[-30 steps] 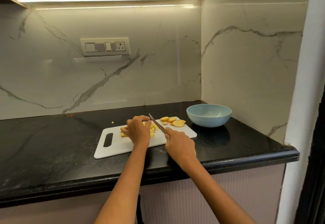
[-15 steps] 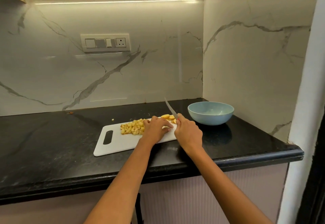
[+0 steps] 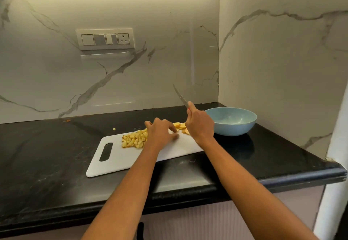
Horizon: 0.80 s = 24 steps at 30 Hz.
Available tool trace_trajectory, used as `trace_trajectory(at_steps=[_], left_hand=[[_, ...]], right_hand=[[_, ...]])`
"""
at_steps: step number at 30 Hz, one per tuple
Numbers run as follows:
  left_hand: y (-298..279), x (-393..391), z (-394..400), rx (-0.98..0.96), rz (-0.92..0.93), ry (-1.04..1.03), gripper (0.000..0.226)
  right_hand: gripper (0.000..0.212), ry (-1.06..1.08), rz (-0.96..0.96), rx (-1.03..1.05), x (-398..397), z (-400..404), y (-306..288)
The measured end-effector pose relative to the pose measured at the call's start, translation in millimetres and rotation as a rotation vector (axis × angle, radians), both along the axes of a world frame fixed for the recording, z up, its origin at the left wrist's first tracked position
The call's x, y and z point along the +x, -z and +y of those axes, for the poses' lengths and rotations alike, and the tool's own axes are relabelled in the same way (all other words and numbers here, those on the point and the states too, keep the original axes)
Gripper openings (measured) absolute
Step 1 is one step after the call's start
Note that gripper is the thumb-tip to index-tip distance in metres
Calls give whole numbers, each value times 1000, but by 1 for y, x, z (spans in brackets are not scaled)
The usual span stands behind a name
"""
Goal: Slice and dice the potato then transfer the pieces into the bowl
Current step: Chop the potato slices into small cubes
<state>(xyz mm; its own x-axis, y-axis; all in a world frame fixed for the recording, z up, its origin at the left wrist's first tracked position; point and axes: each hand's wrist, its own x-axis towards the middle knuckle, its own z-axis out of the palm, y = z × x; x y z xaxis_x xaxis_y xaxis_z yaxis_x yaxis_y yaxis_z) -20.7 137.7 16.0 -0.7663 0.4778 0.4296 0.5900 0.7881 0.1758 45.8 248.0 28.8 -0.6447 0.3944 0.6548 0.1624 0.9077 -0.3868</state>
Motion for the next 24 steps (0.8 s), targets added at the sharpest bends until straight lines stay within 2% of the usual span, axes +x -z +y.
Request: trace_trajectory(at_steps=[2, 5, 8, 13, 24], left_hand=[[-3, -5, 0, -23, -7, -40, 17], [-4, -11, 3, 92, -109, -64, 20], [-6, -12, 15, 147, -102, -132, 16], [-3, -16, 29, -44, -149, -240, 41], [-6, -13, 29, 56, -80, -148, 33]], right_hand=[[36, 4, 7, 0, -8, 7, -2], [37, -3, 19, -15, -21, 13, -3], [35, -31, 41, -12, -26, 15, -3], [32, -43, 61, 17, -27, 16, -3], [35, -45, 47, 10, -25, 17, -2]])
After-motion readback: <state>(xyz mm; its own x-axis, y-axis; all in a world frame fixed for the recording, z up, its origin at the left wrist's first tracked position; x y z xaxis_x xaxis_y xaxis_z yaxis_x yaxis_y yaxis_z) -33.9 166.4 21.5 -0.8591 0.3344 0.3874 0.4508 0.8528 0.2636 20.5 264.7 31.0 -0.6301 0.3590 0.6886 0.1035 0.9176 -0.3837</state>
